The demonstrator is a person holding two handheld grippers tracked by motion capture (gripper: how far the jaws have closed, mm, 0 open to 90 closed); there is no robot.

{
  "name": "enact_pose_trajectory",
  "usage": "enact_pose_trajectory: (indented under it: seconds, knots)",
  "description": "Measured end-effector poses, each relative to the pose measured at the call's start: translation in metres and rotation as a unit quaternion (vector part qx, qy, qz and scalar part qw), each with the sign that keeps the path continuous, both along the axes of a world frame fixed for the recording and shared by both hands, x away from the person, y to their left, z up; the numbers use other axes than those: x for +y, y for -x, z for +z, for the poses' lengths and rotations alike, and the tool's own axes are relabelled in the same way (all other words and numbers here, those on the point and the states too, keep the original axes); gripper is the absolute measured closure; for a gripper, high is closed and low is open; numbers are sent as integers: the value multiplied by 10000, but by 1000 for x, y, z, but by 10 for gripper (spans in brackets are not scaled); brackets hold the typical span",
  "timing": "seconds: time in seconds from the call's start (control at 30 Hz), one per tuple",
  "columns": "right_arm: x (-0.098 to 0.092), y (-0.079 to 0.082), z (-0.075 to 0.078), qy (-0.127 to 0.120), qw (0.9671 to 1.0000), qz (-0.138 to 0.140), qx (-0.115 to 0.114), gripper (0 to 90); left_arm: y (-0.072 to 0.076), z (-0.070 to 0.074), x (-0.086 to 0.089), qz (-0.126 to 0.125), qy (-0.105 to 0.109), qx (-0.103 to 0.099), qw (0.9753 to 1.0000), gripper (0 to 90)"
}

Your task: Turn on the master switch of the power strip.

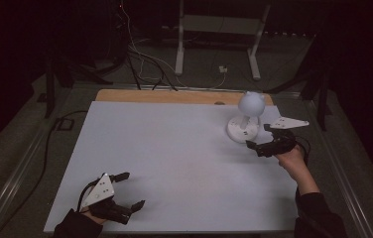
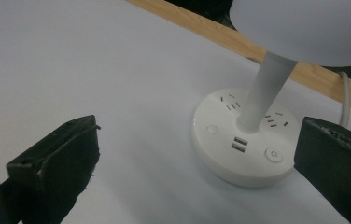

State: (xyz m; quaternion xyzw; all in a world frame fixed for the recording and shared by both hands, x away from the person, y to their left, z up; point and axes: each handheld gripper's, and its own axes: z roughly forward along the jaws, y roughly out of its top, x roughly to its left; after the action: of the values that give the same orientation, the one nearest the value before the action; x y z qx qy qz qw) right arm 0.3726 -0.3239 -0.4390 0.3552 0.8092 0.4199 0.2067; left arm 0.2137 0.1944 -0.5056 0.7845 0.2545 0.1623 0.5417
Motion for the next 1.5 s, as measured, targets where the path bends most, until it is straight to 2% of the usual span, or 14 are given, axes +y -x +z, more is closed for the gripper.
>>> enact_pose_trajectory:
  seconds: [0.37, 0.57, 0.87, 0.9, 0.93, 0.97, 1.03, 1.1, 1.13, 1.23, 1.27, 1.37, 1.43, 1.5]
  knots:
    - [0, -21, -6, 73, 10000, -31, 28, 0, 0, 0, -1, -15, -31, 1, 10000, 3]
    - [-2, -30, -12, 108, 9998, -165, 89, 2, 0, 0, 0, -13, -26, -3, 10000, 3]
    - [-6, -42, -23, 258, 9982, -516, 159, 73, 0, 0, 0, -3, 7, 10, 10000, 3]
    - [-6, -44, -25, 288, 9976, -608, 149, 121, 0, 0, 0, -5, 4, 12, 10000, 3]
    - [-6, -44, -25, 288, 9976, -608, 149, 121, 0, -1, 0, -6, -7, 11, 10000, 3]
    - [-7, -45, -27, 347, 9966, -744, 94, 179, 0, -1, 0, -11, -11, 12, 10000, 3]
    - [-7, -46, -27, 358, 9965, -749, 112, 201, 0, -1, 0, -11, -8, 13, 10000, 3]
    - [-8, -47, -30, 386, 9958, -820, 97, 277, 0, -1, 0, -5, -10, 17, 10000, 3]
    - [-9, -48, -32, 398, 9956, -845, 79, 349, 0, -1, 0, -9, -13, 18, 10000, 3]
    - [-10, -49, -34, 389, 9949, -932, 66, 396, 0, -1, 0, -5, 0, 23, 10000, 3]
    - [-11, -50, -36, 397, 9942, -998, 25, 435, 0, -1, 0, -5, -10, 20, 10000, 3]
    - [-11, -51, -37, 473, 9934, -1045, 6, 481, 0, -1, 0, -16, -15, 25, 10000, 3]
    - [-10, -52, -39, 557, 9922, -1112, -24, 557, 0, -1, 0, -10, -8, 27, 10000, 3]
    - [-10, -53, -39, 565, 9919, -1139, -47, 577, 0, -1, 0, -14, -16, 31, 10000, 3]
